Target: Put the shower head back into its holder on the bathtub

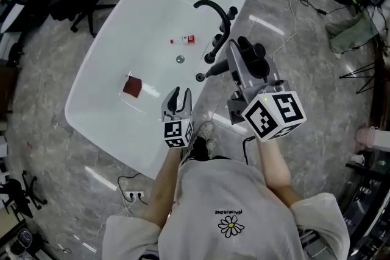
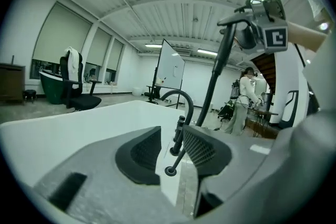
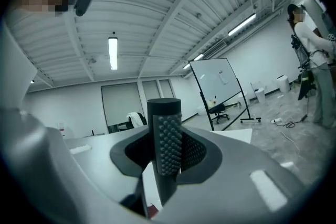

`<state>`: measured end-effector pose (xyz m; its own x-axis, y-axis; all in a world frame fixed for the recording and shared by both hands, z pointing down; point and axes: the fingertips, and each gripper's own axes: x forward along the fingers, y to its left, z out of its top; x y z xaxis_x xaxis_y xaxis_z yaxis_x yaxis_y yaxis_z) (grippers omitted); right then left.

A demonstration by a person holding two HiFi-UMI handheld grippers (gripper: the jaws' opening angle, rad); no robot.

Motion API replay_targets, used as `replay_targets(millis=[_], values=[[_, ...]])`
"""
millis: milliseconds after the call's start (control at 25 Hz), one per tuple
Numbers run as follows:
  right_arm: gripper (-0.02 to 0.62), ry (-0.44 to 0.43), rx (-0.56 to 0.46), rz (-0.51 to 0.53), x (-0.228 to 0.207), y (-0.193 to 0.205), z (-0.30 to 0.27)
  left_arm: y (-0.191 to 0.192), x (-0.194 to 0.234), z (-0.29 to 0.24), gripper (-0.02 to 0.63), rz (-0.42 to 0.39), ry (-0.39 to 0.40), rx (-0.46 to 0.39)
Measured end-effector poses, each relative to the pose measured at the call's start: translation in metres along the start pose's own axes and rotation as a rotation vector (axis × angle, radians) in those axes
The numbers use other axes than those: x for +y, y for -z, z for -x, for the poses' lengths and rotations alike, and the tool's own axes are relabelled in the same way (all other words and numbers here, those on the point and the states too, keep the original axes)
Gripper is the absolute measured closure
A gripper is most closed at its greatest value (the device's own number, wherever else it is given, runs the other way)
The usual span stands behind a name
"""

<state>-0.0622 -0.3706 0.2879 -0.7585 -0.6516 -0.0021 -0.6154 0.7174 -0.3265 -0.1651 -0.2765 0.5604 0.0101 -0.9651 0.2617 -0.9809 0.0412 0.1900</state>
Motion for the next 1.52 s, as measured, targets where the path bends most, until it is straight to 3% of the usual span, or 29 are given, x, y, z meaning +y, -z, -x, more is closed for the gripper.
replay_targets(millis=[280, 520, 840, 1320, 1440, 1520], values=[[0.485, 0.039, 0.176, 0.001, -0.041, 0.099, -0.06, 0.005, 0.026, 0.016, 0.488, 0.074, -0.052, -0.002], [0.485, 0.061, 0.288, 0.05, -0.066, 0.187, -0.1, 0.045, 0.049, 0.029, 0.495, 0.161, -0.11, 0.04], [0.485, 0.082, 0.482, 0.106, -0.084, 0.289, -0.116, 0.076, 0.075, 0.017, 0.503, 0.196, -0.124, 0.078], [0.485, 0.092, 0.683, 0.192, -0.088, 0.373, -0.1, 0.063, 0.079, -0.005, 0.505, 0.19, -0.077, 0.038], [0.485, 0.087, 0.683, 0.207, -0.086, 0.373, -0.105, 0.062, 0.073, -0.007, 0.505, 0.192, -0.064, 0.027], [0.488, 0.094, 0.638, 0.221, -0.082, 0.352, -0.113, 0.055, 0.072, -0.01, 0.505, 0.193, -0.051, 0.015]])
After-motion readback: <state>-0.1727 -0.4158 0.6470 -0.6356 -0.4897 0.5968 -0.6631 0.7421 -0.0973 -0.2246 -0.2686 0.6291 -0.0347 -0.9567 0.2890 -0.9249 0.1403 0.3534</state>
